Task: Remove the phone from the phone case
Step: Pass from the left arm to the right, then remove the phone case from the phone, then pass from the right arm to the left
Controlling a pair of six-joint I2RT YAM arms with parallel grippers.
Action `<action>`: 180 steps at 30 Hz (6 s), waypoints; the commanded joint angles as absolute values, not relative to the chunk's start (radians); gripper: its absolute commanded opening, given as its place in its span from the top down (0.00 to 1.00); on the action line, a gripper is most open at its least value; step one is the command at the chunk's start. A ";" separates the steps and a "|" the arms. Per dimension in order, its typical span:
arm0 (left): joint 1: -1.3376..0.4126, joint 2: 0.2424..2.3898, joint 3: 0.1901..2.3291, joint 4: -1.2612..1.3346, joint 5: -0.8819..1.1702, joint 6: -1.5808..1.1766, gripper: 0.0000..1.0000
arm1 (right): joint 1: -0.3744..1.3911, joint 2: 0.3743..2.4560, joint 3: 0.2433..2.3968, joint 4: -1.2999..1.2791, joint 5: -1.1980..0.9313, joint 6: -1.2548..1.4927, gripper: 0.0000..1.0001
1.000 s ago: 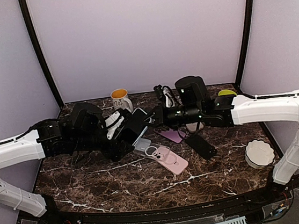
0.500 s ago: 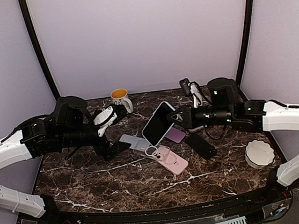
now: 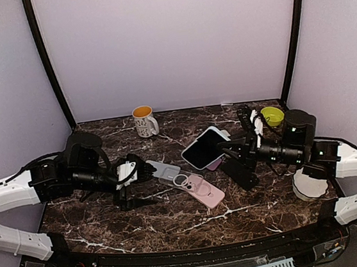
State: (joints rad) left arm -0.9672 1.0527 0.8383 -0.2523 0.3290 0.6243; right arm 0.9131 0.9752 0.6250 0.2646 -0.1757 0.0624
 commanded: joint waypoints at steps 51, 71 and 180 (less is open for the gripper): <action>-1.153 1.152 0.718 -0.188 0.558 0.987 0.73 | 1.086 1.278 0.868 0.067 -0.837 -0.918 1.00; -1.155 1.122 0.653 -0.059 0.379 1.128 0.88 | 1.162 1.370 0.916 0.015 -0.848 -0.971 1.00; -0.917 0.848 0.573 0.494 0.758 0.470 0.70 | 1.026 1.084 0.574 1.052 -0.645 -0.237 1.00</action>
